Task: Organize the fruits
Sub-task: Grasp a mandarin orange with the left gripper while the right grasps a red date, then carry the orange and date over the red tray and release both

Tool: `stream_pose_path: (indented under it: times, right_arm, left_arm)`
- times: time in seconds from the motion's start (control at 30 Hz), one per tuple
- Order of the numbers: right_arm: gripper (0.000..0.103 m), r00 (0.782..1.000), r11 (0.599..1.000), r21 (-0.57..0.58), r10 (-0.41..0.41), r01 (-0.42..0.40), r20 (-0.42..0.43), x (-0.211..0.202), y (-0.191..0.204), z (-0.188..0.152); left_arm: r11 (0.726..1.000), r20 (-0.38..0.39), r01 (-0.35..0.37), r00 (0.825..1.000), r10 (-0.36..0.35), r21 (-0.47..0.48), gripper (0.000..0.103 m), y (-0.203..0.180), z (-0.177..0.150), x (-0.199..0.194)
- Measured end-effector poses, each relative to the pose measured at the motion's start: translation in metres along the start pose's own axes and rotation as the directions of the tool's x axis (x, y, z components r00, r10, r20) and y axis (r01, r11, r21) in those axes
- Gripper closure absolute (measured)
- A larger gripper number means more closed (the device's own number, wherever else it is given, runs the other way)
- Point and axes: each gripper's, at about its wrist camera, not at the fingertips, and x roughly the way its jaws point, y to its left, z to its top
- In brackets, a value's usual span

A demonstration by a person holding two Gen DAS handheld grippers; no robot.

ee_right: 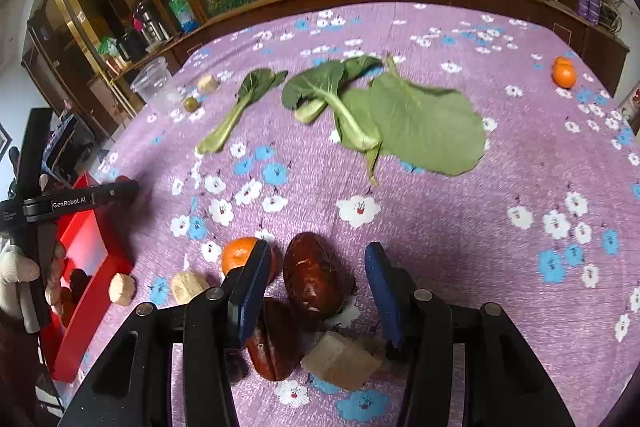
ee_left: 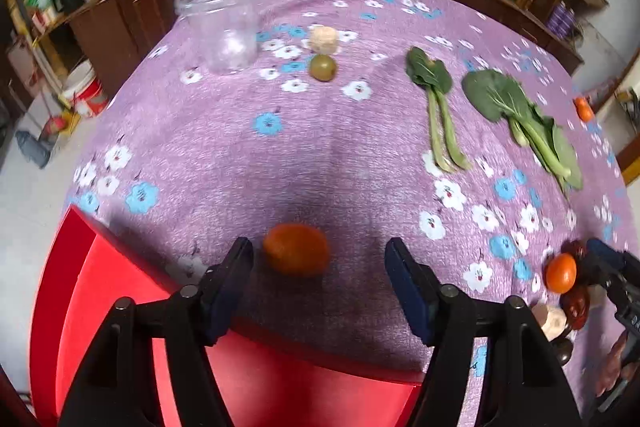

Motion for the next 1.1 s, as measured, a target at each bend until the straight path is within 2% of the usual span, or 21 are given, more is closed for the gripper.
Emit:
stream_pose_path:
  times: [0.07,0.1,0.17,0.3,0.37,0.43,0.53,0.73,0.87,1.1]
  right_arm:
    - [0.050,1.000,1.000,-0.001,-0.002,0.002,-0.008,0.004,0.001,-0.001]
    - [0.050,1.000,1.000,-0.003,-0.006,0.006,-0.006,0.006,0.001,-0.001]
    - [0.050,1.000,1.000,-0.009,-0.013,0.013,-0.002,0.006,0.002,-0.002]
    - [0.061,0.999,0.999,-0.031,-0.035,0.035,-0.018,0.009,0.005,-0.003]
    - [0.070,0.998,0.997,-0.050,-0.054,0.053,-0.019,0.011,0.008,-0.005]
    - [0.070,0.997,0.995,-0.066,-0.072,0.071,-0.019,0.010,0.013,-0.007]
    - [0.070,0.998,0.996,-0.061,-0.058,0.057,-0.009,0.006,0.014,-0.009]
    - [0.070,0.997,0.998,-0.043,-0.046,0.049,0.063,-0.027,0.024,-0.006]
    - [0.070,0.994,0.997,-0.063,-0.042,0.048,0.099,-0.050,0.041,-0.006]
    - [0.070,0.992,0.989,-0.148,0.010,0.008,0.123,-0.077,0.099,-0.015]
  left_arm:
    - [0.998,0.007,-0.049,0.999,0.049,0.029,0.065,-0.005,-0.001,0.001]
    - [0.997,0.014,-0.067,0.998,0.067,0.040,0.070,-0.005,-0.001,0.001]
    - [0.995,0.026,-0.080,0.997,0.079,0.053,0.071,-0.006,-0.002,0.001]
    - [0.990,0.049,-0.112,0.993,0.109,0.085,0.072,-0.010,-0.005,0.001]
    - [0.986,0.061,-0.131,0.990,0.125,0.099,0.072,-0.015,-0.006,0.000]
    - [0.989,0.065,-0.110,0.992,0.104,0.094,0.072,-0.016,-0.006,-0.002]
    - [0.993,0.088,-0.087,0.993,0.080,0.079,0.072,-0.016,-0.007,-0.014]
    - [1.000,0.151,0.002,0.988,-0.006,0.029,0.072,-0.009,-0.018,-0.050]
    - [0.997,0.217,0.075,0.974,-0.073,0.001,0.072,-0.002,-0.034,-0.086]
    - [0.976,0.319,0.202,0.933,-0.168,-0.077,0.072,0.030,-0.074,-0.145]
